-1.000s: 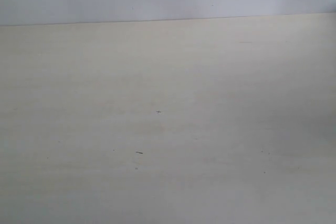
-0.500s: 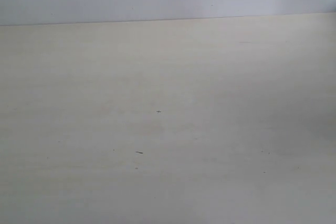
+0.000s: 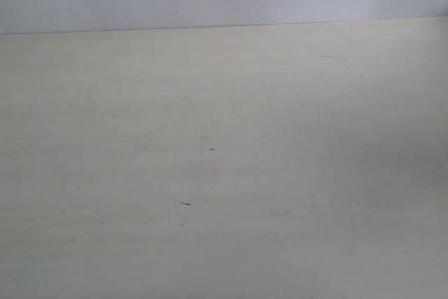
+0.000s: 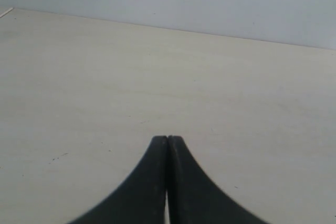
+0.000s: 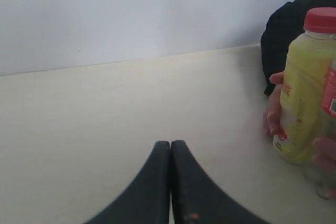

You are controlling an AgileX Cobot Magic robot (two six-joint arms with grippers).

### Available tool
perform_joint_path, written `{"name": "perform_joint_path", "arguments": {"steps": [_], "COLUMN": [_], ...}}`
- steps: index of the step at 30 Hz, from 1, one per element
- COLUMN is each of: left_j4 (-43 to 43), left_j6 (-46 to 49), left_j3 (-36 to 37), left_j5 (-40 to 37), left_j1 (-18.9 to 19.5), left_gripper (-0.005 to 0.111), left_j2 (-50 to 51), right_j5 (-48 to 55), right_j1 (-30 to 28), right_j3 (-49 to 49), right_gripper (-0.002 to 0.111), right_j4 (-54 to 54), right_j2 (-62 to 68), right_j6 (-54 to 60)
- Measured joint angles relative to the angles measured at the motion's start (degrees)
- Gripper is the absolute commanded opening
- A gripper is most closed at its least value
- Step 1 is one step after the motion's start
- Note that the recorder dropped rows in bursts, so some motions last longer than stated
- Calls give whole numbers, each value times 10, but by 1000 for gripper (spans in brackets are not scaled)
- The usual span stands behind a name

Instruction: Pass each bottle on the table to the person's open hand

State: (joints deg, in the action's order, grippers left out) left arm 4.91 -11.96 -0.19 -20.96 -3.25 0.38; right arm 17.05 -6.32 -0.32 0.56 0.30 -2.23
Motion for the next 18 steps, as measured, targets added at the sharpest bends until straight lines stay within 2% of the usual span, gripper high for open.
{"name": "perform_joint_path", "arguments": {"steps": [18], "left_j4": [1], "left_j6": [0], "left_j3": [0], "left_j5": [0], "left_j1": [0], "left_gripper": [0], "left_j2": [0], "right_j5": [2], "right_j1": [-1], "right_j3": [0], "right_gripper": [0], "right_j4": [1], "right_j2": [0], "right_j6": [-6]}}
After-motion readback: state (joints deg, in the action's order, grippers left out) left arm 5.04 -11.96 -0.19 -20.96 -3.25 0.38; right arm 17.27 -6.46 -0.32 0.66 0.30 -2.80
